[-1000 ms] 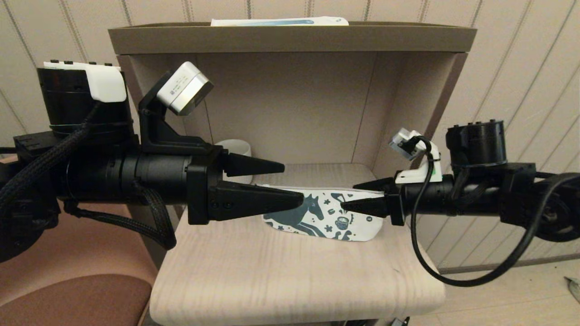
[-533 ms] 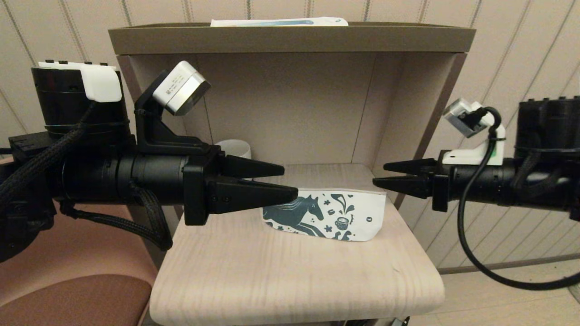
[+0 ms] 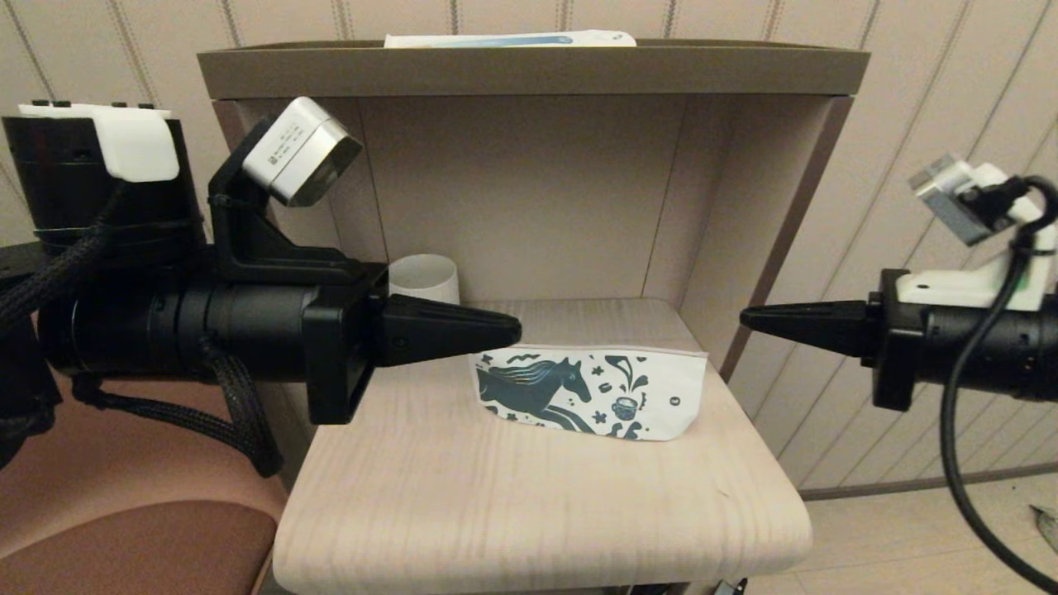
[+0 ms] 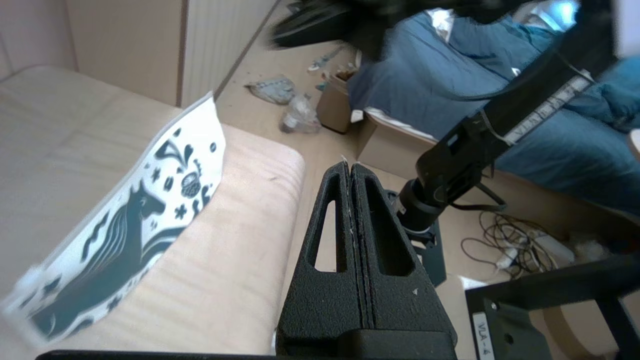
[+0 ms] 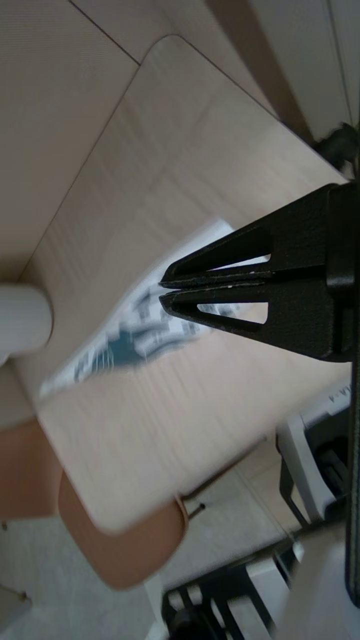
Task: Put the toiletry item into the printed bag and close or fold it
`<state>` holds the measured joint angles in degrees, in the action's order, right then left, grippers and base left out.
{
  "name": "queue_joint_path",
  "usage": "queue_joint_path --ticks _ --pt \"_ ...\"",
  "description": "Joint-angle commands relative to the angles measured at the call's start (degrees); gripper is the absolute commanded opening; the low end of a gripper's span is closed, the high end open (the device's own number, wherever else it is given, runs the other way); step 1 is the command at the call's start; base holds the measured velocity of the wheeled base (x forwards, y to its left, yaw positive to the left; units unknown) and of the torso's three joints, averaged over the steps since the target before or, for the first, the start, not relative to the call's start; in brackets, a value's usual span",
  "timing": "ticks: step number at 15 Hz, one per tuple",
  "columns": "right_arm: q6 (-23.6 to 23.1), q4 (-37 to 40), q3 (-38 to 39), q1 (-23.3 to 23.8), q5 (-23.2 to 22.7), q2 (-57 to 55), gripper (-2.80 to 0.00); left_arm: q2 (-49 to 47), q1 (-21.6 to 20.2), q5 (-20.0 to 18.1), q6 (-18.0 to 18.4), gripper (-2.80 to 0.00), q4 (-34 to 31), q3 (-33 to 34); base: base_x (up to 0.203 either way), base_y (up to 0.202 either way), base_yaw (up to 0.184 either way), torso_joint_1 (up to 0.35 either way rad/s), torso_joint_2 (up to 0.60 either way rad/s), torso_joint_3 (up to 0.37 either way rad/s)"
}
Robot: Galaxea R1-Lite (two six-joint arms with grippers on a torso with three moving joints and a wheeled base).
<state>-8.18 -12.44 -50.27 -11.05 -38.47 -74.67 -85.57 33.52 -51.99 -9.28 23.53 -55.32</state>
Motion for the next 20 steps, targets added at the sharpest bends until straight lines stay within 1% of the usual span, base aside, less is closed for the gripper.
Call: queue_joint_path --ticks 1,2,3,5,6,7,8,9,10,11,12,13,14,15,16,17,18,19,20 --pt "-0.09 3.48 0.05 0.77 -0.21 7.83 -2.8 3.59 -0.4 -0.18 -0.03 -2.8 -0.03 1.62 0.0 0.0 0.0 0.0 0.0 0.0" --pt "-0.12 6.34 -0.13 1.6 -0.19 11.12 -2.8 6.63 -1.74 -0.16 -0.01 -2.8 -0.58 2.64 0.0 0.0 0.0 0.0 0.0 0.0" --pt "-0.13 9.78 -0.43 2.54 -0.18 14.69 -2.8 10.58 -2.94 -0.11 -0.02 -2.8 -2.49 3.41 0.0 0.0 0.0 0.0 0.0 0.0" --pt "-0.1 16.34 -0.75 3.98 -0.19 20.85 -2.8 18.94 -5.01 0.46 -0.02 -2.8 -9.75 4.01 0.0 0.0 0.0 0.0 0.0 0.0" --pt "-0.03 19.42 -0.87 4.66 -0.19 24.26 -2.8 23.9 -5.7 1.47 -0.02 -2.8 -13.61 4.3 0.0 0.0 0.0 0.0 0.0 0.0" --pt "0.33 23.03 -1.32 6.03 -0.16 28.16 -2.8 30.24 -6.34 3.6 -0.03 -2.8 -18.06 4.65 0.0 0.0 0.0 0.0 0.0 0.0" --pt "1.06 26.59 -2.22 8.73 -0.12 31.13 -2.8 35.82 -6.96 6.71 -0.01 -2.8 -22.49 4.77 0.0 0.0 0.0 0.0 0.0 0.0" --pt "1.82 30.12 -3.15 13.49 0.11 33.56 -2.8 41.99 -7.56 11.66 0.04 -2.8 -28.24 4.54 0.0 0.0 0.0 0.0 0.0 0.0" --pt "2.23 32.93 -3.53 18.35 0.53 36.78 -2.8 47.91 -8.01 18.48 0.09 -2.8 -35.19 3.92 0.0 0.0 0.0 0.0 0.0 0.0" --pt "2.41 34.77 -2.97 21.84 0.88 40.94 -2.8 53.25 -8.35 26.78 0.13 -2.8 -42.06 3.46 0.0 0.0 0.0 0.0 0.0 0.0" --pt "2.49 36.05 -1.3 24.65 1.2 45.24 -2.8 58.29 -8.63 37.38 0.16 -2.8 -48.08 3.29 0.0 0.0 0.0 0.0 0.0 0.0" --pt "2.45 37.12 1.49 26.39 1.44 48.85 -2.8 62.72 -8.93 47.81 0.05 -2.8 -52.77 3.4 0.0 0.0 0.0 0.0 0.0 0.0" --pt "2.08 37.98 4.81 26.77 1.6 50.59 -2.8 65.97 -9.68 55.24 -0.09 -2.8 -57.04 3.71 0.0 0.0 0.0 0.0 0.0 0.0" --pt "1.15 38.51 8.03 25.9 1.72 50.66 -2.8 67.93 -12.4 58.84 -0.2 -2.8 -61.07 3.99 0.0 0.0 0.0 0.0 0.0 0.0" --pt "0.49 38.76 11.08 24.27 2.12 49.83 -2.8 68.68 -16.61 59.81 -0.85 -2.8 -64.11 4.08 0.0 0.0 0.0 0.0 0.0 0.0" --pt "-0.01 38.81 14.13 22.73 3.25 49.88 -2.8 69.11 -19.85 60.42 -3.01 -2.8 -66.32 4.22 0.0 0.0 0.0 0.0 0.0 0.0" --pt "-1.17 38.87 16.59 20.87 4.19 51.65 -2.8 69.42 -21.53 60.81 -7.03 -2.8 -67.85 4.69 0.0 0.0 0.0 0.0 0.0 0.0" --pt "-2.4 39.09 18.58 17.04 5.03 53.31 -2.8 69.53 -24.01 60.78 -7.74 -2.8 -68.09 5.39 0.0 0.0 0.0 0.0 0.0 0.0" --pt "-3.08 39.4 20.43 12.45 6.82 54.12 -2.8 69.68 -27.95 59.82 -7.67 -2.8 -67.94 6.32 0.0 0.0 0.0 0.0 0.0 0.0"
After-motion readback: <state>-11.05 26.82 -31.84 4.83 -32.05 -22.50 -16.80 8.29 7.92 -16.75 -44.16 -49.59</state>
